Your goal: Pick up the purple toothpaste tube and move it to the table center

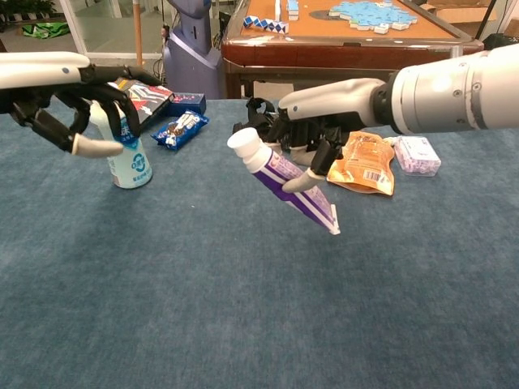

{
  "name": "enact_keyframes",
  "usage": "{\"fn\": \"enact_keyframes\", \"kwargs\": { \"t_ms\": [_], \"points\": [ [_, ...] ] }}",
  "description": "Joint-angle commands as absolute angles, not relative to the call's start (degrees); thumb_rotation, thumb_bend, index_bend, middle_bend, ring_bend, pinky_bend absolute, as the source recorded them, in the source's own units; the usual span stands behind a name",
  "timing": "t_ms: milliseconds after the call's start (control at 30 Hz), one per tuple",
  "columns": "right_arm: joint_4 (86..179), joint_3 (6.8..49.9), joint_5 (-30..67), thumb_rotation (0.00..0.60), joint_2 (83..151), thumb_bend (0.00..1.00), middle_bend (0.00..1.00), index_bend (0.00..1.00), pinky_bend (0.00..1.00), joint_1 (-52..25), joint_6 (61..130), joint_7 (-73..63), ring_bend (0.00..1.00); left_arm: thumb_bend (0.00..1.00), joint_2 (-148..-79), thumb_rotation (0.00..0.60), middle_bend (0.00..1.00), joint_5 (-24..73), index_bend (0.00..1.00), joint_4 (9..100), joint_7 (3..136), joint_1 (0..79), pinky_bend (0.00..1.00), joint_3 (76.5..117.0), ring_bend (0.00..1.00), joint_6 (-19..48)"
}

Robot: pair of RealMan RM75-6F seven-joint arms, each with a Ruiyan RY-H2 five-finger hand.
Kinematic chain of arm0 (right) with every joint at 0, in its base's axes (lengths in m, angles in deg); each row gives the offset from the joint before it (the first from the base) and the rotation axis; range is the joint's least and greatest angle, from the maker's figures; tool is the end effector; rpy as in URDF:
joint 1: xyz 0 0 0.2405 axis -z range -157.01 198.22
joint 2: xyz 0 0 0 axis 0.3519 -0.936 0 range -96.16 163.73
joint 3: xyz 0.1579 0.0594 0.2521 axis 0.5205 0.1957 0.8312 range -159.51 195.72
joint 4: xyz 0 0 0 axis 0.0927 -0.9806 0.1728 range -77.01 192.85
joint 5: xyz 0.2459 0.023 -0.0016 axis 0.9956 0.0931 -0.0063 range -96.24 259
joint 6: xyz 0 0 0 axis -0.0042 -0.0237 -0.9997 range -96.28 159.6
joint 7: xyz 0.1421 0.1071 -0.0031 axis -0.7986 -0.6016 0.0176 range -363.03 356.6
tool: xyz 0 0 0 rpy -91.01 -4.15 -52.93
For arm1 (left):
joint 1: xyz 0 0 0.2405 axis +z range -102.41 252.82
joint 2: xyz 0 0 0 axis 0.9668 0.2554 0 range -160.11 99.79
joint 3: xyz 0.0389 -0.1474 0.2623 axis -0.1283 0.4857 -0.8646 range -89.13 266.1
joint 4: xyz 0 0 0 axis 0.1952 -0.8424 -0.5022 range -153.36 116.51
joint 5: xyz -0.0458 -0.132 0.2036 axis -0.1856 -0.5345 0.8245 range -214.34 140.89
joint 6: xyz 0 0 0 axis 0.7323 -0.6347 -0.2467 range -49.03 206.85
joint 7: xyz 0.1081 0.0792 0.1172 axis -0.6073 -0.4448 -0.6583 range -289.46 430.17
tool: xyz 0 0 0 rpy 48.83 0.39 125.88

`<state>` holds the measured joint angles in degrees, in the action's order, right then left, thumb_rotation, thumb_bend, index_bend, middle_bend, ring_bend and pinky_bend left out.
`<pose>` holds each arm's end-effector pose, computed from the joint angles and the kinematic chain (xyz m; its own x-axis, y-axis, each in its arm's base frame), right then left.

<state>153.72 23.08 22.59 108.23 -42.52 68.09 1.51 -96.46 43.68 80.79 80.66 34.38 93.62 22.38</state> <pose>-0.0745 -0.4216 -0.0444 0.5035 -0.5058 0.7005 -0.8015 -0.5761 0.1601 -0.1738 0.3836 0.0478 0.2566 0.3524 0.9000 0.8863 -0.4571 -0.0737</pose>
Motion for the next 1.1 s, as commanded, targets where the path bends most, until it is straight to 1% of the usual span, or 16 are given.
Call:
{"fn": "enact_keyframes", "kwargs": {
  "t_ms": [33, 100, 133, 200, 300, 433, 533, 633, 867, 1100],
  "points": [
    [153.2, 24.1, 20.7, 0.600, 109.7, 1.00, 0.90, 0.98, 0.71, -41.7, 69.0, 0.5, 0.83, 0.16, -95.0, 0.147, 0.19, 40.6, 0.00, 83.2, 87.9, 36.2, 0.45, 95.6, 0.20, 21.8],
    [153.1, 24.6, 20.0, 0.600, 110.7, 1.00, 0.90, 0.98, 0.71, -41.4, 69.5, 0.1, 0.83, 0.14, -95.1, 0.058, 0.15, 39.9, 0.00, 84.0, 91.0, 36.6, 0.41, 96.3, 0.18, 21.7],
    [153.1, 24.9, 19.7, 0.600, 111.4, 1.00, 0.90, 0.98, 0.71, -41.4, 69.7, -0.1, 0.83, 0.12, -95.2, 0.028, 0.14, 39.6, 0.00, 84.3, 92.9, 36.8, 0.39, 96.7, 0.16, 21.7],
    [152.7, 25.4, 19.6, 0.600, 112.9, 1.00, 0.90, 0.98, 0.71, -41.5, 70.0, -0.2, 0.83, 0.10, -95.6, 0.000, 0.12, 39.4, 0.00, 84.6, 95.1, 37.0, 0.35, 97.3, 0.14, 21.7],
    [152.2, 26.3, 20.1, 0.600, 115.1, 1.00, 0.90, 0.98, 0.71, -41.8, 70.4, -0.1, 0.83, 0.06, -96.6, 0.000, 0.09, 39.7, 0.00, 84.1, 95.9, 37.0, 0.27, 97.9, 0.09, 21.3],
    [151.4, 28.0, 22.3, 0.600, 118.6, 1.00, 0.90, 0.98, 0.72, -42.4, 71.4, 0.4, 0.83, 0.03, -100.5, 0.000, 0.04, 41.2, 0.00, 81.4, 94.0, 37.4, 0.19, 98.7, 0.03, 17.9],
    [150.7, 29.0, 24.4, 0.600, 120.9, 1.00, 0.90, 0.98, 0.72, -43.0, 72.0, 0.9, 0.83, 0.02, -103.6, 0.000, 0.00, 41.7, 0.00, 79.7, 93.1, 37.5, 0.14, 99.1, 0.00, 16.1],
    [149.9, 30.0, 26.6, 0.600, 122.8, 1.00, 0.90, 0.98, 0.72, -43.8, 72.4, 1.7, 0.84, 0.01, -105.9, 0.000, 0.00, 41.7, 0.00, 78.1, 92.5, 37.5, 0.11, 99.6, 0.00, 15.1],
    [148.3, 32.4, 30.9, 0.600, 126.2, 1.00, 0.90, 0.98, 0.72, -45.2, 74.5, 3.7, 0.84, 0.00, -110.2, 0.000, 0.00, 43.7, 0.00, 72.9, 91.9, 36.9, 0.09, 99.6, 0.00, 13.8],
    [145.3, 33.7, 32.7, 0.600, 129.9, 1.00, 0.90, 0.98, 0.72, -46.0, 75.5, 4.2, 0.85, 0.00, -114.6, 0.000, 0.00, 48.8, 0.00, 66.6, 91.5, 36.6, 0.09, 98.7, 0.00, 10.3]
  ]
}}
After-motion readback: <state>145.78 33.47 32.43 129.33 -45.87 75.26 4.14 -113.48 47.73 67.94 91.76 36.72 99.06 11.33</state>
